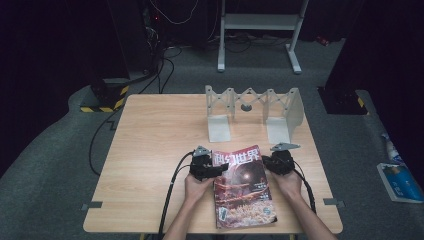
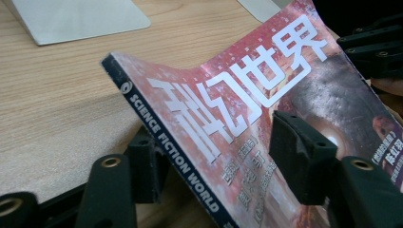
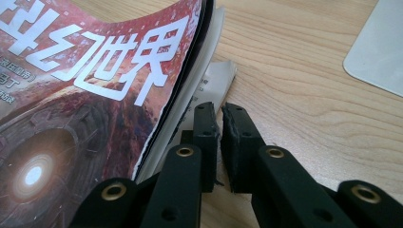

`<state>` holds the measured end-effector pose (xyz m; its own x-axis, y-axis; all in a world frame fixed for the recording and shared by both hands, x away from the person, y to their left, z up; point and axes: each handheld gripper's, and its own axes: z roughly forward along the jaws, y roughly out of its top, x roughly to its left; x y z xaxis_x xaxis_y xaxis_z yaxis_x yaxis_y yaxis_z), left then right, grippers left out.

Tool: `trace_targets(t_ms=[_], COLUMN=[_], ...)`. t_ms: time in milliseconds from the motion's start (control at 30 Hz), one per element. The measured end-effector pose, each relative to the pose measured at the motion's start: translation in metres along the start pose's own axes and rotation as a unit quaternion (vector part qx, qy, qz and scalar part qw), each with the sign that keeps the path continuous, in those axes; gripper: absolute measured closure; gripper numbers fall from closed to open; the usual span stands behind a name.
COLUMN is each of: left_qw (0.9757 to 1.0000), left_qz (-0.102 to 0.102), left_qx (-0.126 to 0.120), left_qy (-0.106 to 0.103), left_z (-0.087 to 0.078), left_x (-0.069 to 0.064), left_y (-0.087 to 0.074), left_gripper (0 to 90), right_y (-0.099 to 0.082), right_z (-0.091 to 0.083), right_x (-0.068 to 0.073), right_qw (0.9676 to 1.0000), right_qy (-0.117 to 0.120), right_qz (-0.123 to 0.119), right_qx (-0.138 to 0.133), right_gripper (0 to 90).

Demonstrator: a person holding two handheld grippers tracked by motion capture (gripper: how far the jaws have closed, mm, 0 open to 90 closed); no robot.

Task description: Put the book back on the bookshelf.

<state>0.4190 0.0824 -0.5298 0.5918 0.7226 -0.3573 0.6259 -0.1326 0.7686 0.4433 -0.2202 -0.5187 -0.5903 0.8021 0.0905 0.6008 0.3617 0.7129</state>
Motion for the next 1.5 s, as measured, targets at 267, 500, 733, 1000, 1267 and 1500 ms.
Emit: trace_targets(t_ms=[267, 500, 733, 1000, 1267, 1500], left_qw=[0.9999, 0.9999, 0.9999, 0.9999, 0.9999, 0.9997], left_qz=[-0.001, -0.006, -0.010, -0.008, -0.012, -0.022], left_qx=[0.010, 0.008, 0.007, 0.006, 0.006, 0.008], left_qy=[-0.002, -0.002, -0.004, -0.004, -0.008, -0.012], left_z=[0.002, 0.002, 0.003, 0.003, 0.003, 0.002], left_x=[-0.001, 0.000, 0.001, 0.001, 0.001, 0.002], left_y=[0.000, 0.001, 0.001, 0.001, 0.001, 0.002], left_gripper=[31.3, 31.1, 31.1, 31.1, 31.3, 34.5], right_y=[0.001, 0.002, 0.007, 0.005, 0.005, 0.006], right_z=[0.003, 0.002, 0.003, 0.007, 0.008, 0.011], right_x=[0.011, 0.017, 0.026, 0.025, 0.028, 0.036], right_qw=[0.9997, 0.9994, 0.9990, 0.9996, 0.9993, 0.9990], right_qy=[0.019, 0.027, 0.038, 0.018, 0.026, 0.032], right_qz=[-0.013, -0.021, -0.024, -0.020, -0.025, -0.032], right_qx=[0.000, -0.007, -0.006, 0.001, 0.001, -0.001], right_gripper=[83.6, 84.1, 84.7, 84.5, 84.7, 84.9])
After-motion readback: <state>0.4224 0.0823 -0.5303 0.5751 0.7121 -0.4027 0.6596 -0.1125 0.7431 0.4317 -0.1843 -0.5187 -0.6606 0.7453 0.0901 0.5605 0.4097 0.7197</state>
